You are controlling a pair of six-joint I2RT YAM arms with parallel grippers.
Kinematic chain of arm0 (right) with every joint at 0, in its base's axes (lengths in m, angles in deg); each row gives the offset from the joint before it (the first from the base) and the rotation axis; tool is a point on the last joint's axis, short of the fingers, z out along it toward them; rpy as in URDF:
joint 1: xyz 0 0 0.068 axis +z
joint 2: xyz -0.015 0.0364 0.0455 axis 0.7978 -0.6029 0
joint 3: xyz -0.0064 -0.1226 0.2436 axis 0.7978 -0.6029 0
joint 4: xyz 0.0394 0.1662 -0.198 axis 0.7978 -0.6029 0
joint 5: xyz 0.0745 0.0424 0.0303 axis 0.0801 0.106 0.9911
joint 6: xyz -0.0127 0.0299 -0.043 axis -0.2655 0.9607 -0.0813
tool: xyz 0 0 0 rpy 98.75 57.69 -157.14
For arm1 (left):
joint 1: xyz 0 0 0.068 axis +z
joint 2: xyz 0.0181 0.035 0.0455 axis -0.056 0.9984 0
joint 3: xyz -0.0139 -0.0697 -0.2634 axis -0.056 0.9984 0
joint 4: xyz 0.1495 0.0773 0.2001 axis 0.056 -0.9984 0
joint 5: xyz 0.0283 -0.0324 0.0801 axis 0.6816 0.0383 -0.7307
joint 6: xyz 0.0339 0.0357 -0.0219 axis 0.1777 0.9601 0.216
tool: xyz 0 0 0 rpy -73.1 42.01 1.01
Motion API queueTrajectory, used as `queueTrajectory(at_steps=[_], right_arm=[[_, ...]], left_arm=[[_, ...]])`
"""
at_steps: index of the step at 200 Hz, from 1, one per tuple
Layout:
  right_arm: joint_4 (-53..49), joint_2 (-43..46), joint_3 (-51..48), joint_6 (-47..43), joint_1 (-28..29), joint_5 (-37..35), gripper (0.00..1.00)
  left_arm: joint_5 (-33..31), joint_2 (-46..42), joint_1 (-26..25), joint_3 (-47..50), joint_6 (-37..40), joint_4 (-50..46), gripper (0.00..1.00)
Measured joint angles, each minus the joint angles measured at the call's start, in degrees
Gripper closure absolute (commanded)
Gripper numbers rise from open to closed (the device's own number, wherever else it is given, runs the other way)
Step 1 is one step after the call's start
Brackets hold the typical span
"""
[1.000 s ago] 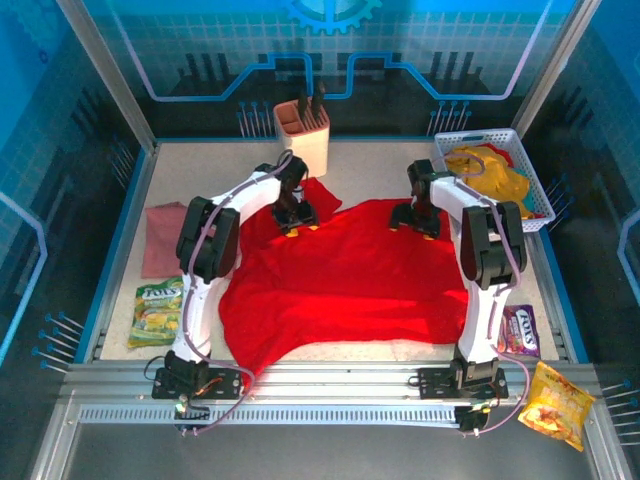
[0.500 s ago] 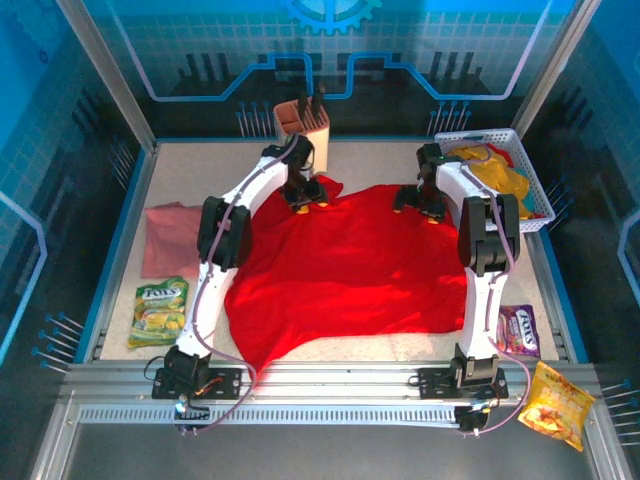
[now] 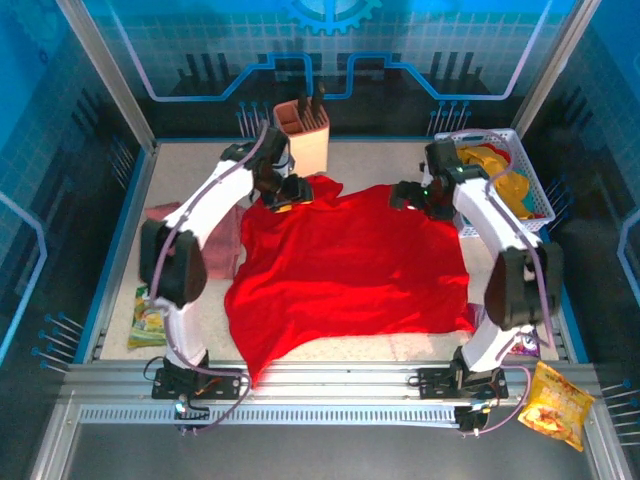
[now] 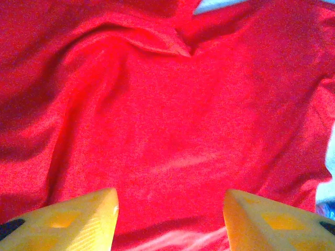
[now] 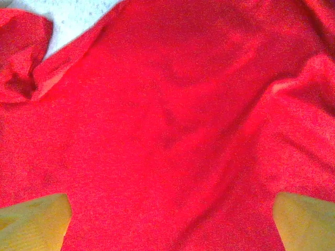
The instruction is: Fold and stack the t-shirts
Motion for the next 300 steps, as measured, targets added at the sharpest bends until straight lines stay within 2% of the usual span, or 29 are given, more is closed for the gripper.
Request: queueTrajectory(at_steps=[22, 50, 88, 113, 154, 173, 215, 269, 300], right_arm=[[0.11, 10.21, -10.36, 1.55, -0.17, -0.24, 0.0], [-0.96, 22.45, -21.88, 4.37, -0.57, -0.39, 0.01], [-3.98, 36.09, -32.61, 9.2, -1.6, -2.62, 0.0], [-5.42, 39.95, -36.68, 10.6, -5.16, -2.03, 0.0], [-6.21, 37.75, -39.54, 11.23, -8.39, 1.86, 0.0], [-6.58, 37.29, -39.87, 12.22, -8.44, 1.53, 0.0], [-7.02, 39.74, -40.92, 14.75, -8.92, -0.61, 0.01], [-7.17, 39.65, -42.36, 16.63, -9.35, -2.16, 0.0], [-7.65, 39.65, -43.85, 18.18, -9.4, -3.1, 0.02]], left_arm=[[-0.66, -11.65, -0.26, 13.92, -0.22, 2.62, 0.44], [-1.92, -21.59, -0.26, 28.87, -1.73, 2.84, 0.43], [-2.86, -34.45, -0.26, 40.63, -4.7, 0.79, 0.43], [-3.19, -42.32, -0.26, 44.54, -6.56, -1.75, 0.43], [-3.63, -52.89, -2.01, 51.98, -11.5, -7.67, 0.45], [-4.44, -56.92, -5.9, 55.32, -15.32, -10.47, 0.46], [-5.35, -61.86, -18.12, 61.57, -25.55, -14.05, 0.47], [-6.38, -62.4, -34.03, 64.98, -37.97, -12.76, 0.46], [-6.32, -59.3, -42.93, 66.66, -44.96, -9.33, 0.42]])
